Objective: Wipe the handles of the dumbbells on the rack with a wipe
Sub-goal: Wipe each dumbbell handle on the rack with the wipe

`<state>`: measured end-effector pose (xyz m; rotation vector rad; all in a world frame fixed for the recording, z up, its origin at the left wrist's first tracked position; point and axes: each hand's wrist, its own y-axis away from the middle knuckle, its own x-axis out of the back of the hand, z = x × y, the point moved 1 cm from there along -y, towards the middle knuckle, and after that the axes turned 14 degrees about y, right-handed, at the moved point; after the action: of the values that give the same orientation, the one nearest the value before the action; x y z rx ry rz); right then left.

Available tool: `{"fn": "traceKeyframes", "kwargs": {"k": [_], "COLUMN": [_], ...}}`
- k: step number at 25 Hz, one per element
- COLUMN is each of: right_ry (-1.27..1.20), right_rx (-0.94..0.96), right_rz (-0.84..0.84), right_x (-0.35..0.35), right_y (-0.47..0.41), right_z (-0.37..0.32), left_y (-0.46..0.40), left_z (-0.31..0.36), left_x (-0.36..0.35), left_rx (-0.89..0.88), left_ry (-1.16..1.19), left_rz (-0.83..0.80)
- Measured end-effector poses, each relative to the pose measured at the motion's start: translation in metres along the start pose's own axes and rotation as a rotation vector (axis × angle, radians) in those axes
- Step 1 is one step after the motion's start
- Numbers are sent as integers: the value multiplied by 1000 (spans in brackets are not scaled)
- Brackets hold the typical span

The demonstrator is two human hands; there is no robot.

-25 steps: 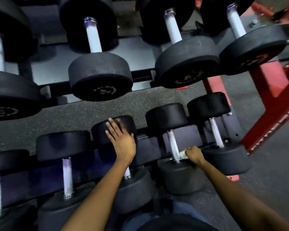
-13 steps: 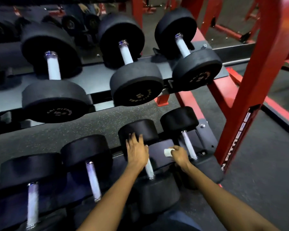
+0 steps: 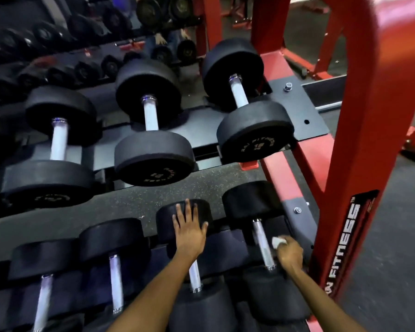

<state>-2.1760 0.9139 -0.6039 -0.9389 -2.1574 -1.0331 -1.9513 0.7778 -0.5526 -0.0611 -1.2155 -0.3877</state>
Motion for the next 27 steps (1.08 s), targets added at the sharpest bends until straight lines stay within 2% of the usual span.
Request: {"fn": "traceKeyframes", "kwargs": {"k": [4, 8, 11, 13, 17, 22, 27], "right_ry": [87, 151, 314, 495, 805, 800, 913], "right_rx": [39, 90, 186, 244, 362, 384, 415], "right_rz": [-117, -127, -447, -588, -597, -694, -678], "right_x": [-1, 8, 1, 0, -2, -9, -7], "right_y": [-4, -15, -28, -31, -34, -47, -49], "right_z": [14, 13, 11, 11, 14, 4, 12], "left_y": [-2, -14, -19, -21, -21, -24, -24], "left_z": [-10, -19, -30, -31, -32, -35, -35], "left_x": [-7, -9, -22, -27, -29, -34, -34], "left_rx": [-55, -63, -119, -128, -136, -149, -151], "left_ry": [3, 48, -5, -31, -43, -52, -52], "left_rz": [45, 74, 130, 151, 183, 228, 246]}}
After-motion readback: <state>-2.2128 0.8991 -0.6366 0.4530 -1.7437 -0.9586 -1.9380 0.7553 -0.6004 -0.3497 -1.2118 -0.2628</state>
